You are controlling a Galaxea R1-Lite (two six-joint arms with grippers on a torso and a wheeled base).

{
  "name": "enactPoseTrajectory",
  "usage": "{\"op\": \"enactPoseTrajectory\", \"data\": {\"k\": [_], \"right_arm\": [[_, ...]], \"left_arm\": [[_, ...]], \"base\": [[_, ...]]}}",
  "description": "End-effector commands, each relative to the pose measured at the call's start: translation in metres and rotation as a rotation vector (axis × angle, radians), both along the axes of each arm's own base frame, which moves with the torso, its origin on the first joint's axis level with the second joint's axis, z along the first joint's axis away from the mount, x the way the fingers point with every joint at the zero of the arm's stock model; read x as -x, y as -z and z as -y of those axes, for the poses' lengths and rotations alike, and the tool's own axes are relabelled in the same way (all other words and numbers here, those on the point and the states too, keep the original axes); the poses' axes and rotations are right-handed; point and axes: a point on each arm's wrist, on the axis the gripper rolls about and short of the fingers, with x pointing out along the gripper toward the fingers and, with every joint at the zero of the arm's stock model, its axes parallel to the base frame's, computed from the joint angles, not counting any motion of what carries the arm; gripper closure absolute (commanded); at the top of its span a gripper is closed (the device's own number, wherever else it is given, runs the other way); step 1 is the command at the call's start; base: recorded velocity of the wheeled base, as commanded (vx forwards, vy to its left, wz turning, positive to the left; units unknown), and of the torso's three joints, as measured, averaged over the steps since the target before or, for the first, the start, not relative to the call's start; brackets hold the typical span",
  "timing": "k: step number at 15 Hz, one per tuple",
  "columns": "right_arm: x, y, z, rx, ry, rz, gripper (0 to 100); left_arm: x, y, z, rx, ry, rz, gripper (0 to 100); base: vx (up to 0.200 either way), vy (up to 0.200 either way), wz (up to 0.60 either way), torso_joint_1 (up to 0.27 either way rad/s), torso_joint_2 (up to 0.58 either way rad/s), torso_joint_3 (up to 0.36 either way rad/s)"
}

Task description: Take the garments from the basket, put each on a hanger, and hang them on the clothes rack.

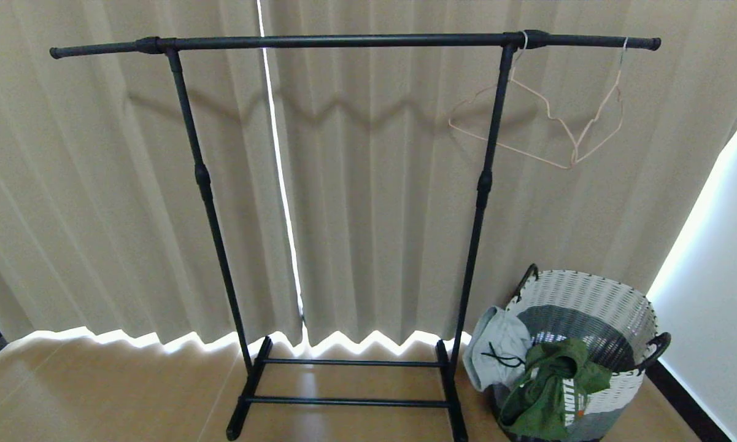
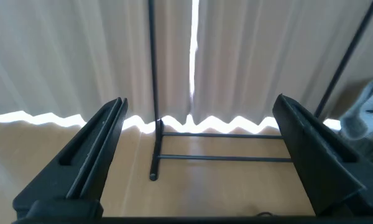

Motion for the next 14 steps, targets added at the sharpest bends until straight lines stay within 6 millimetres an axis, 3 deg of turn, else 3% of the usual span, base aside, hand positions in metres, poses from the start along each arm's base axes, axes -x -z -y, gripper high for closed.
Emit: {"op": "enactPoseTrajectory", "data": {"k": [1, 7, 14], "right_arm": [[0.0, -0.0002, 0.0, -0.001, 0.001, 0.002, 0], [0.0, 0.0, -0.0001, 0.008, -0.004, 0.001, 0], [0.0, 0.0001, -0.0001, 0.01, -0.004, -0.001, 0]], "left_arm": [[-0.0001, 0.0001, 0.0, 0.0, 0.002, -0.003, 0], [-0.0004, 0.0007, 0.0, -0.027, -0.002, -0.007, 0], [-0.0002, 0.0007, 0.0006, -0.041, 0.024, -0.005, 0]], "base": [[0.0, 0.0, 0.0, 0.0, 0.0, 0.0], [0.0, 0.0, 0.0, 0.0, 0.0, 0.0], [0.2, 0.0, 0.0, 0.002, 0.0, 0.002]]}}
